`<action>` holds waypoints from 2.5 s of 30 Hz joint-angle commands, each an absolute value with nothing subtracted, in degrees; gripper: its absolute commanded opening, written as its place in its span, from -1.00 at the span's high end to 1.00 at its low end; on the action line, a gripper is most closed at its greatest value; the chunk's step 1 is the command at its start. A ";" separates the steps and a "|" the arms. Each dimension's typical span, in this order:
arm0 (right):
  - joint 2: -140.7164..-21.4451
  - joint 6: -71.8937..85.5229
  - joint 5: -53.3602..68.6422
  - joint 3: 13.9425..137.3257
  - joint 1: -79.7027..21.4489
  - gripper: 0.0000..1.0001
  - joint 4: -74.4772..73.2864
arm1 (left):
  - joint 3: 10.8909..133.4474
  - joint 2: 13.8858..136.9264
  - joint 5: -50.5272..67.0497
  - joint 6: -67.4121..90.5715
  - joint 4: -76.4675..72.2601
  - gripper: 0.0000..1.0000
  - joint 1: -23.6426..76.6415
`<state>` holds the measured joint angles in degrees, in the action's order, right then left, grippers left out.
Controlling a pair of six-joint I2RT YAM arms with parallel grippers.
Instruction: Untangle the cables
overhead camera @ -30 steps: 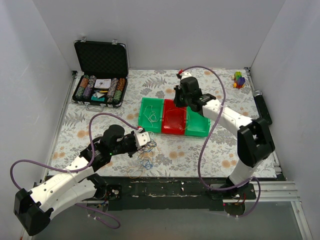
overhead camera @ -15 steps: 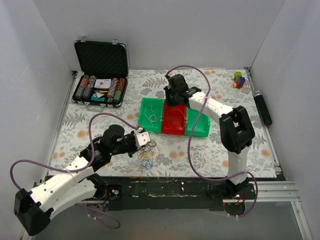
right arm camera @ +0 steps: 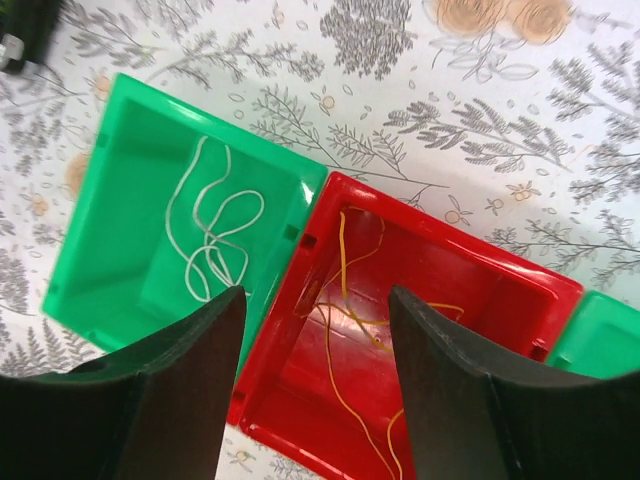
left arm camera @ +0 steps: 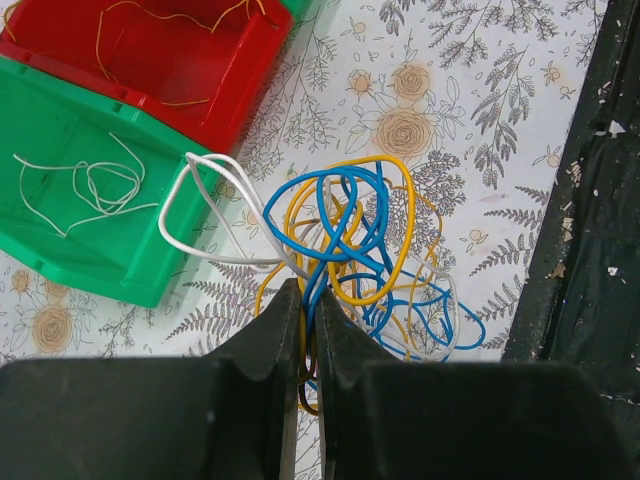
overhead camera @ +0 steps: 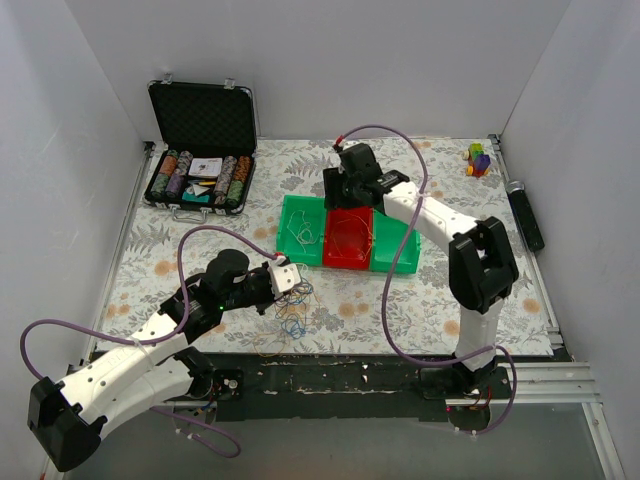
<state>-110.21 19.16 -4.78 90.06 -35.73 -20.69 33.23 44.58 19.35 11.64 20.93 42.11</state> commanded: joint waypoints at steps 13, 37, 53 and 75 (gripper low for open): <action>-92.72 19.07 -12.47 74.27 -35.60 0.65 -15.03 | 35.24 44.74 21.00 12.22 20.13 1.00 41.66; -102.65 28.74 -25.05 74.70 -36.30 0.97 -13.10 | 35.07 43.77 20.74 12.66 20.30 1.00 41.48; -110.83 32.96 -27.42 79.10 -41.40 0.97 -16.08 | 34.28 42.89 20.65 12.92 19.86 1.00 41.40; -76.31 21.19 -9.08 62.87 -39.46 -0.17 -4.40 | 32.87 44.38 16.44 17.31 16.70 0.88 40.96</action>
<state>-85.36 23.42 -19.25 70.30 -38.81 -9.87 33.36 44.49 19.05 14.44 19.49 41.60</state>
